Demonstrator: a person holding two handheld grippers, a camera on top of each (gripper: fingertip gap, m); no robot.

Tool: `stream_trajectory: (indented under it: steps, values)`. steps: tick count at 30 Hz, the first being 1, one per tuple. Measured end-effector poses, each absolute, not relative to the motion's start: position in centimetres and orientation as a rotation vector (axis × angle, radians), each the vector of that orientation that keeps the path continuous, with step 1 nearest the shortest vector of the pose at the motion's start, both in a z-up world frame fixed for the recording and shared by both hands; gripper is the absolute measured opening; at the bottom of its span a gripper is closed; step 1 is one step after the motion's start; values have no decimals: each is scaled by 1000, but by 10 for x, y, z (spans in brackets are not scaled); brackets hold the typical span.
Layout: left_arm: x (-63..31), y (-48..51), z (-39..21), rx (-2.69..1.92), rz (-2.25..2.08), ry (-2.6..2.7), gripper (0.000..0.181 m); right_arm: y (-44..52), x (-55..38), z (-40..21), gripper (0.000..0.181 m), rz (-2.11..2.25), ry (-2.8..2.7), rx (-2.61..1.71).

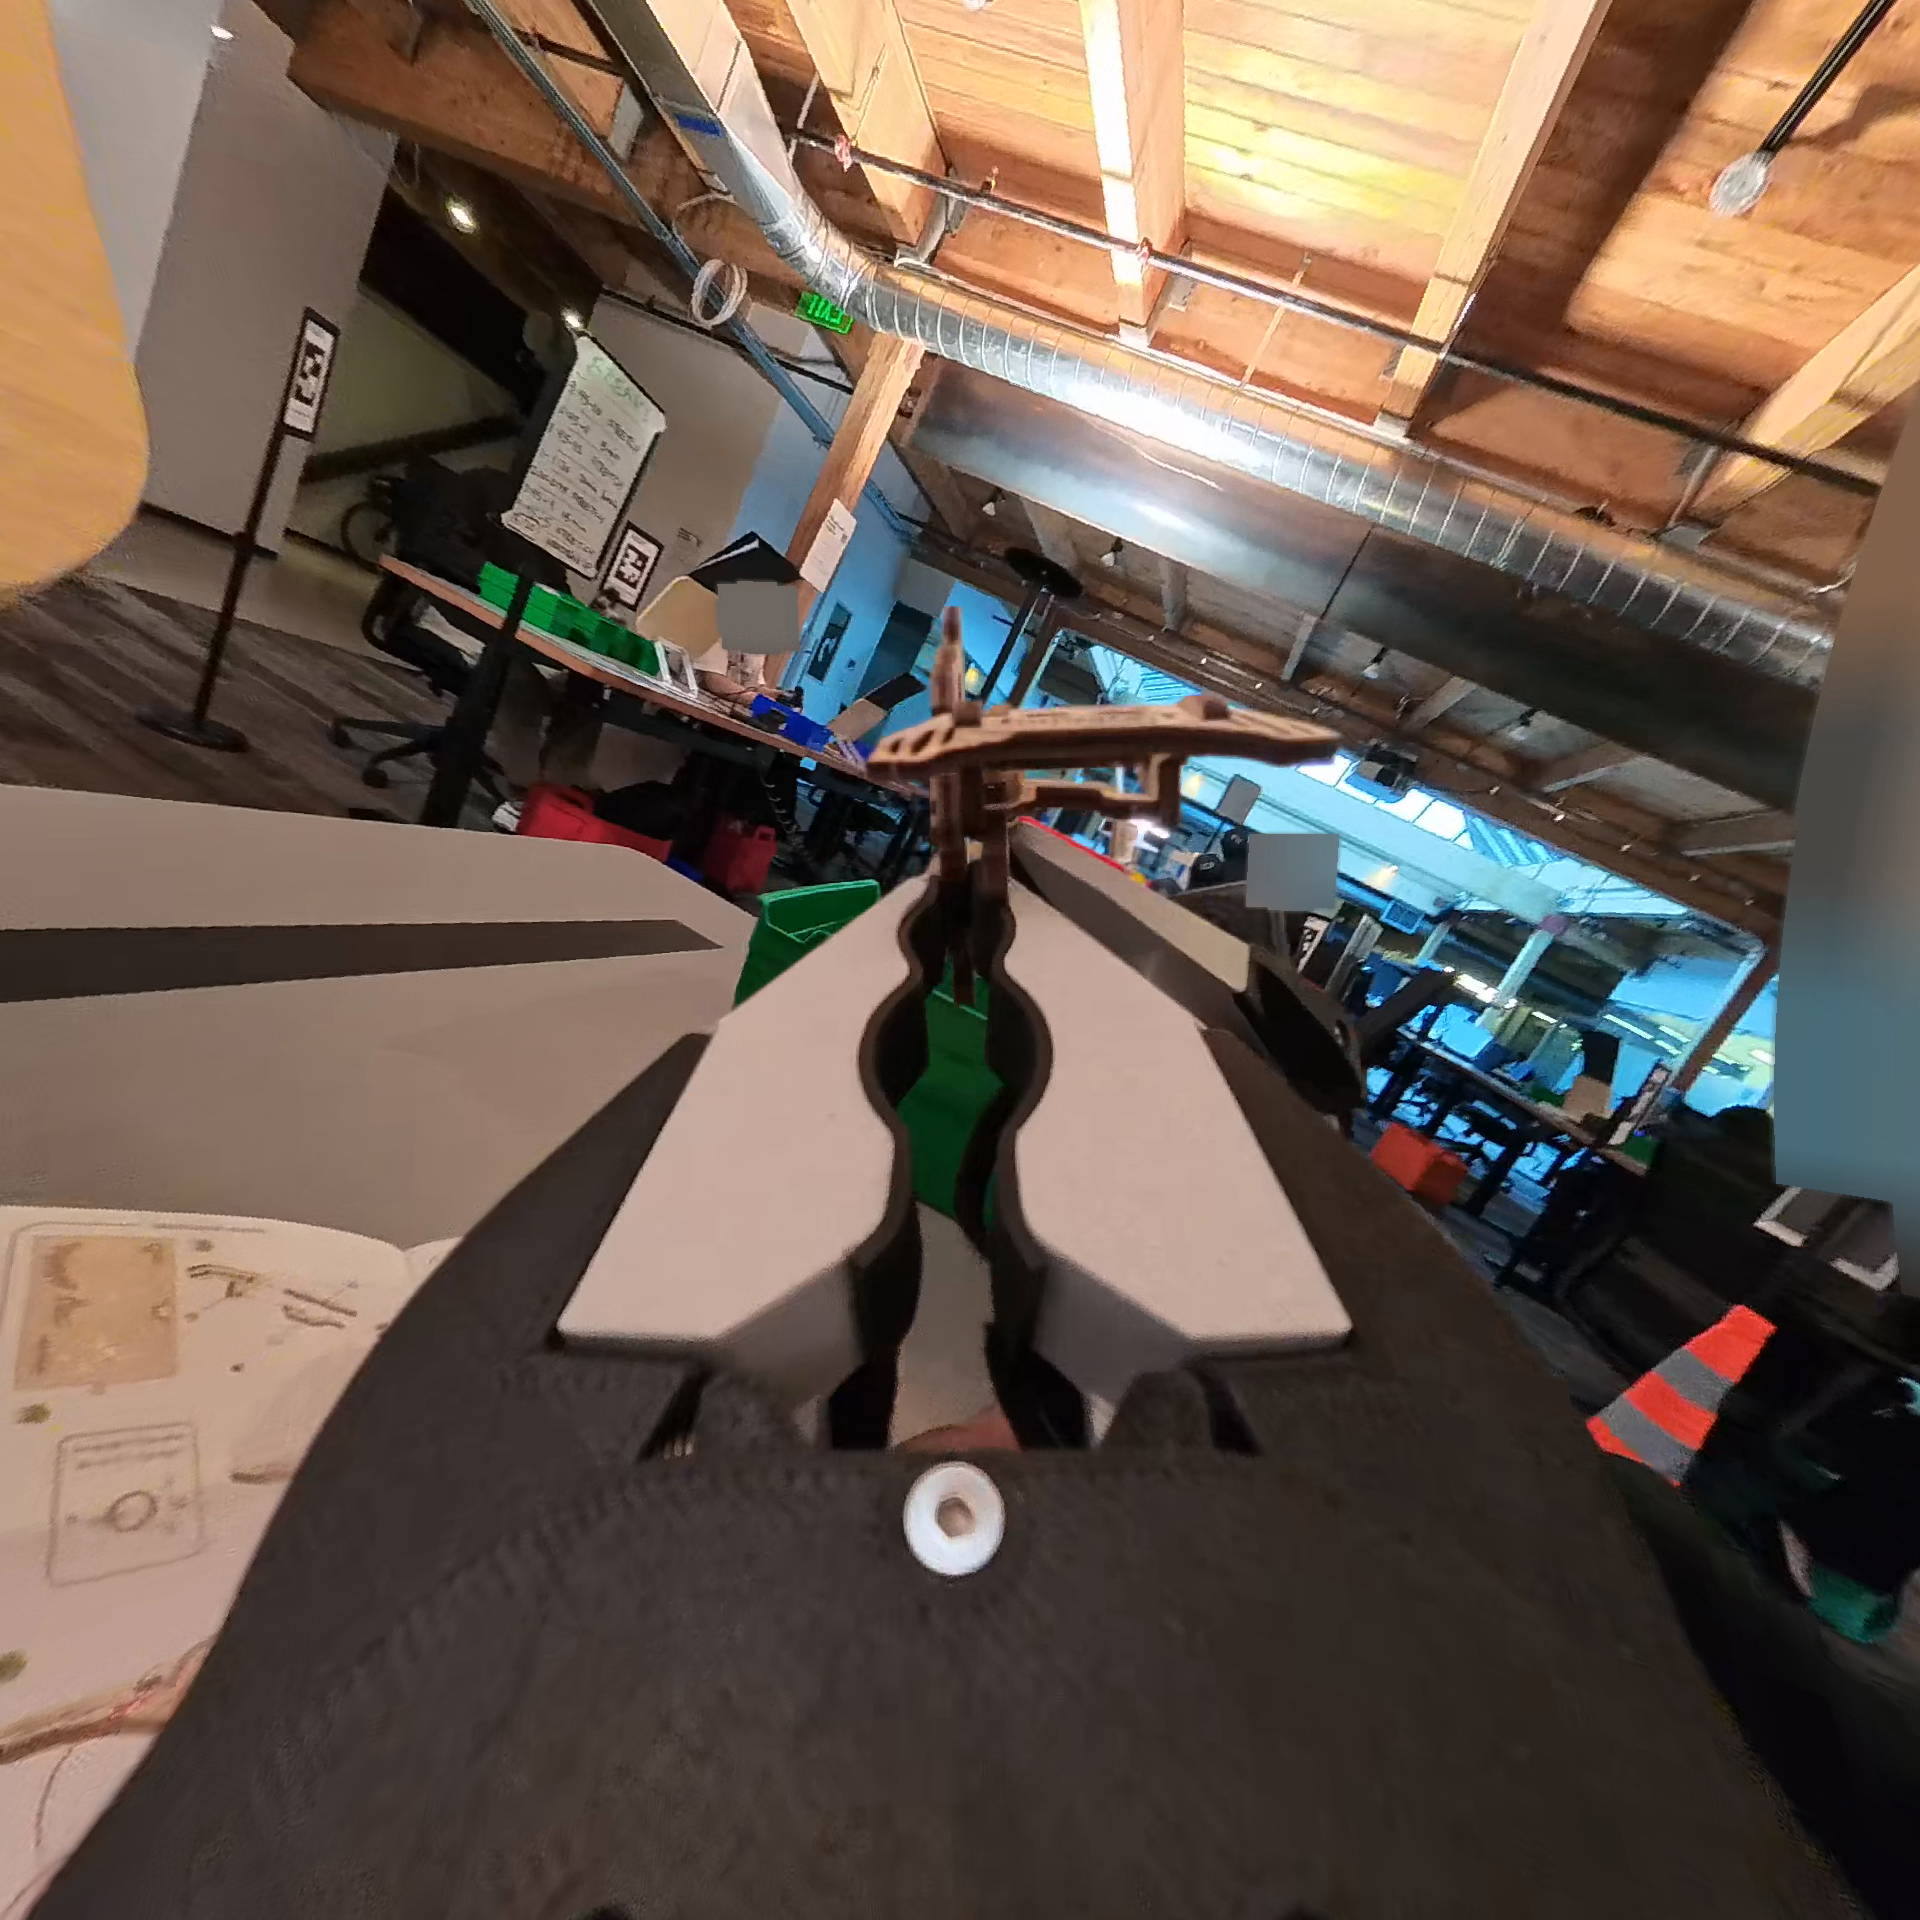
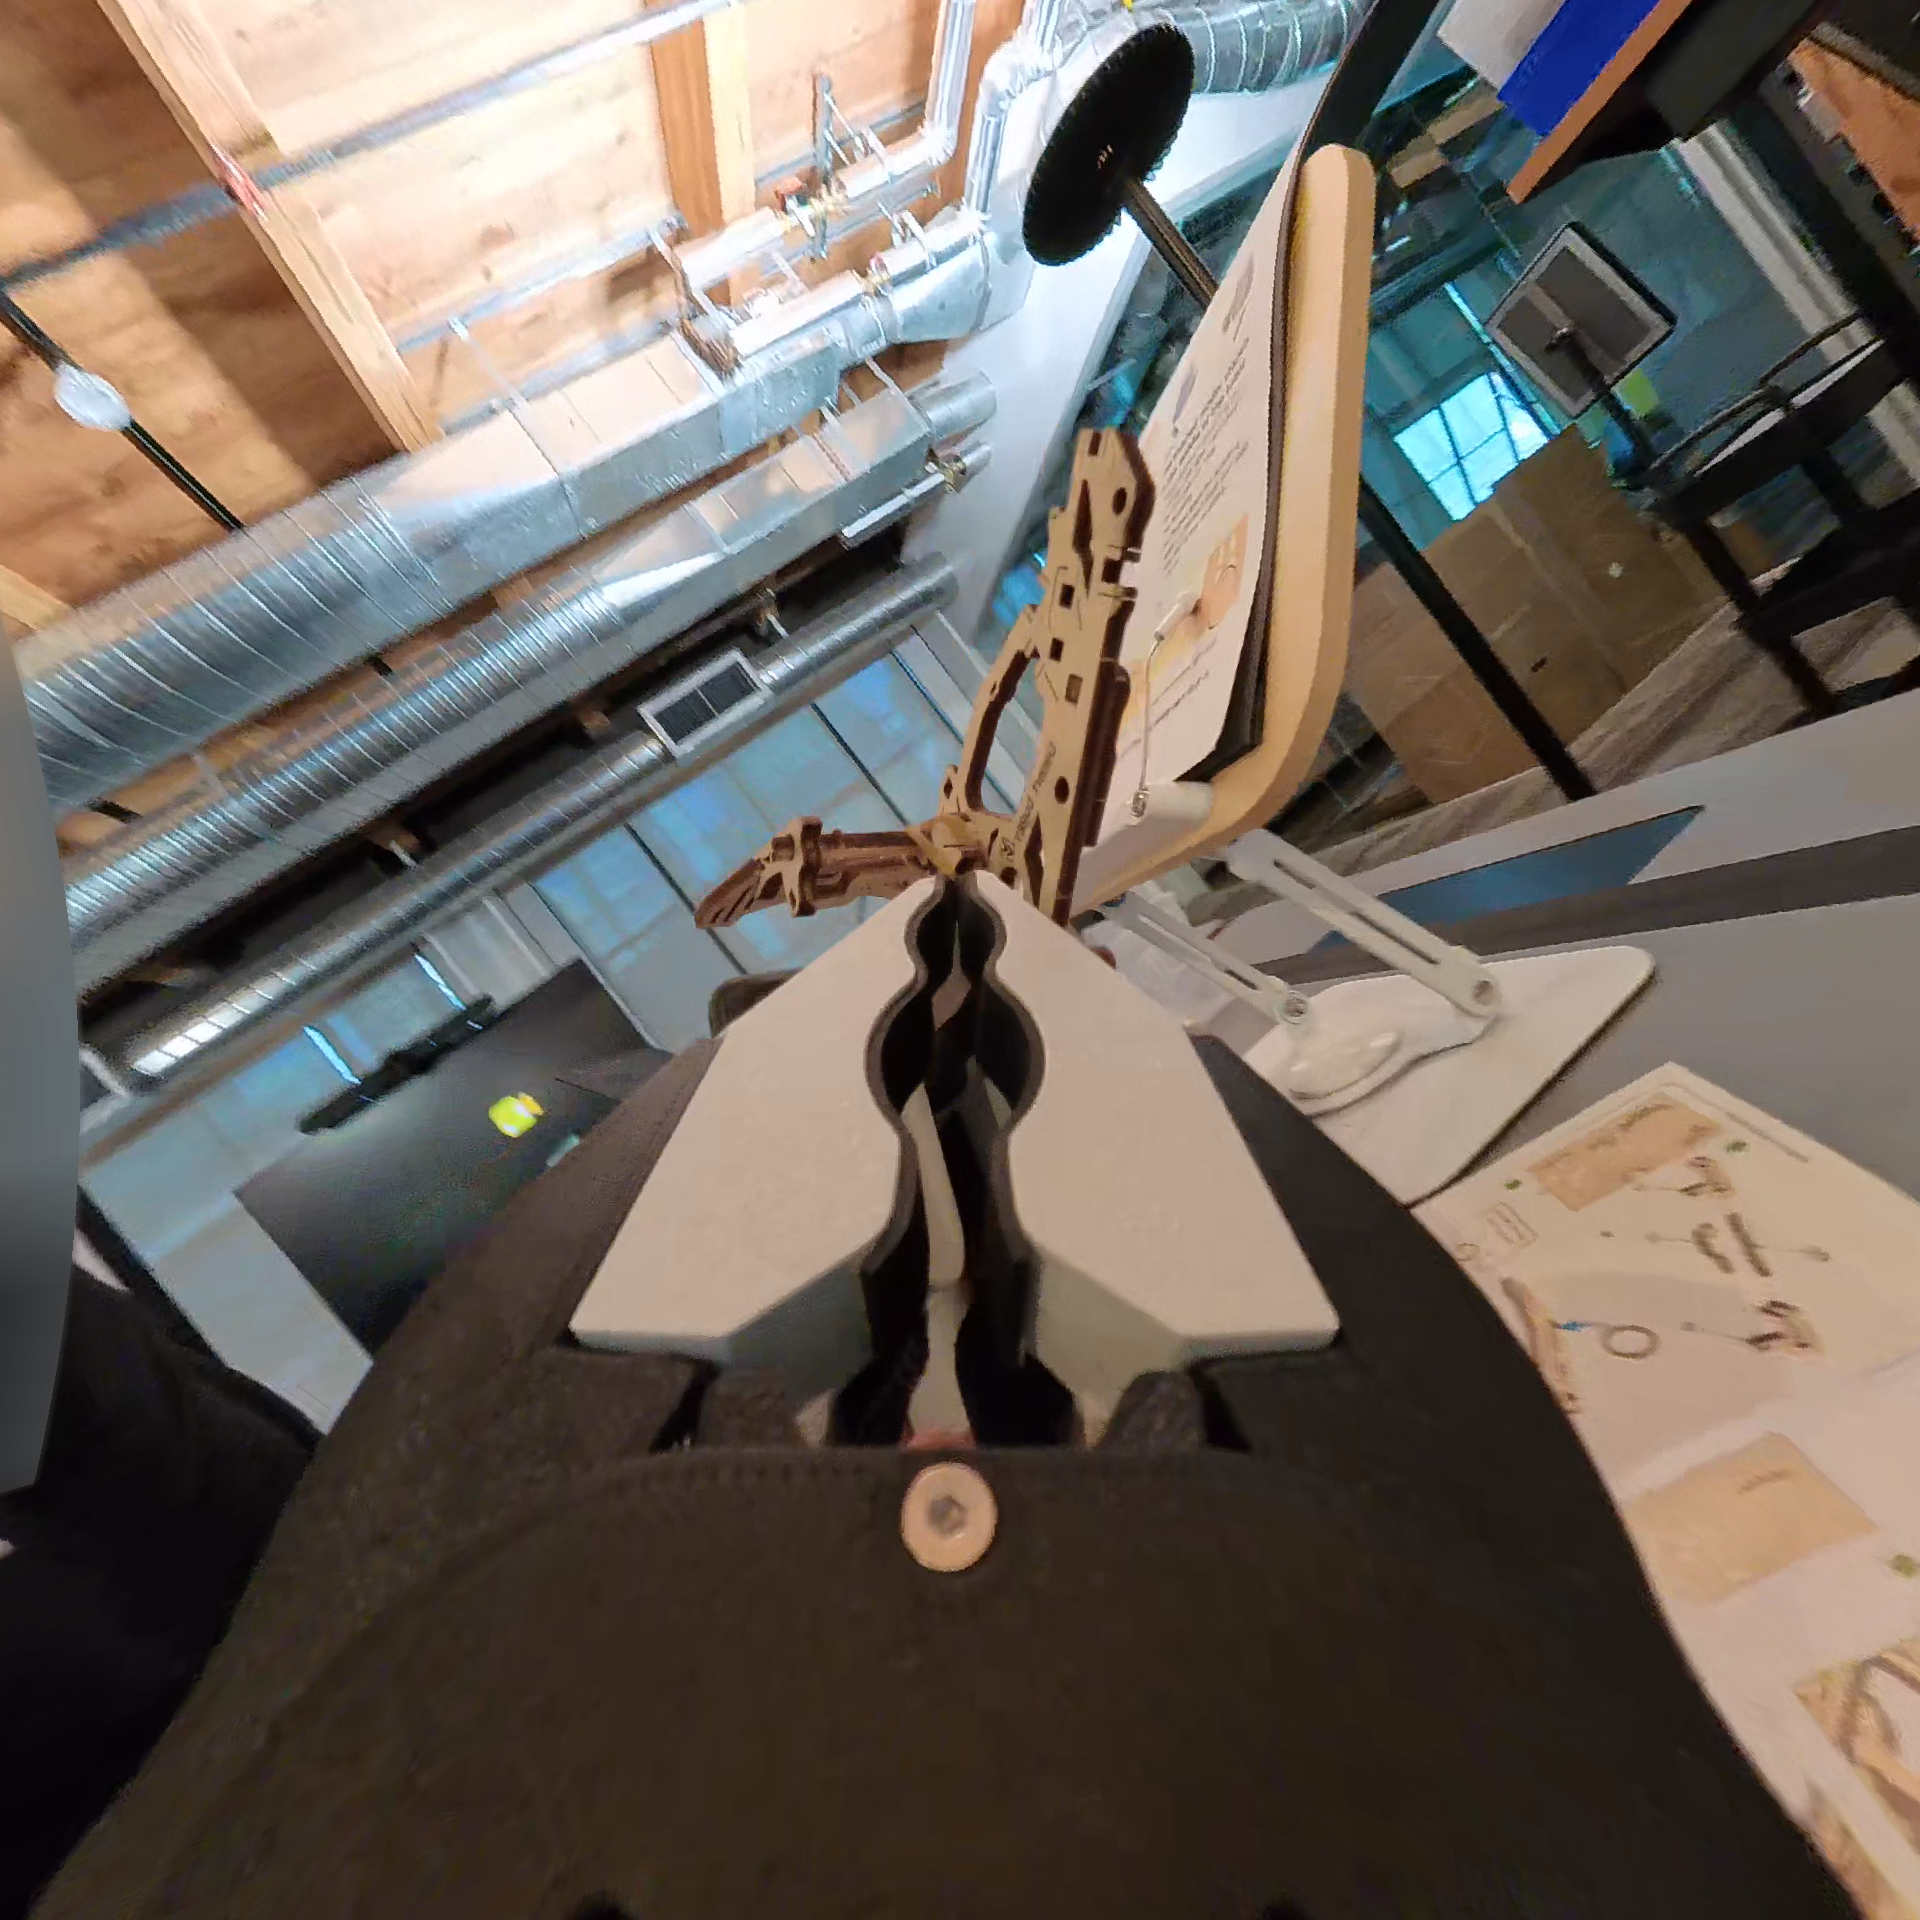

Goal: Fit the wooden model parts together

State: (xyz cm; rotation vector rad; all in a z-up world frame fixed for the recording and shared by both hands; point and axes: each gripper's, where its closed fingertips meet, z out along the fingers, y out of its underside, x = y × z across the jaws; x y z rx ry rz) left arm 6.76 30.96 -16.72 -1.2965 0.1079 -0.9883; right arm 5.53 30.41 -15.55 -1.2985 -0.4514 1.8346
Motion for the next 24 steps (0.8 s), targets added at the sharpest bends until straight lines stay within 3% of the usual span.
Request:
stream_trajectory:
  steps: [17, 24]
  values:
    - [73, 320, -163, -1308, -1088, 103, 2, 288, 47, -154, 0, 1357, -786, -1377]
    - [78, 316, -159, -1275, -1161, 120, 1, 300, 66, -151, 0, 1377, -747, -1376]
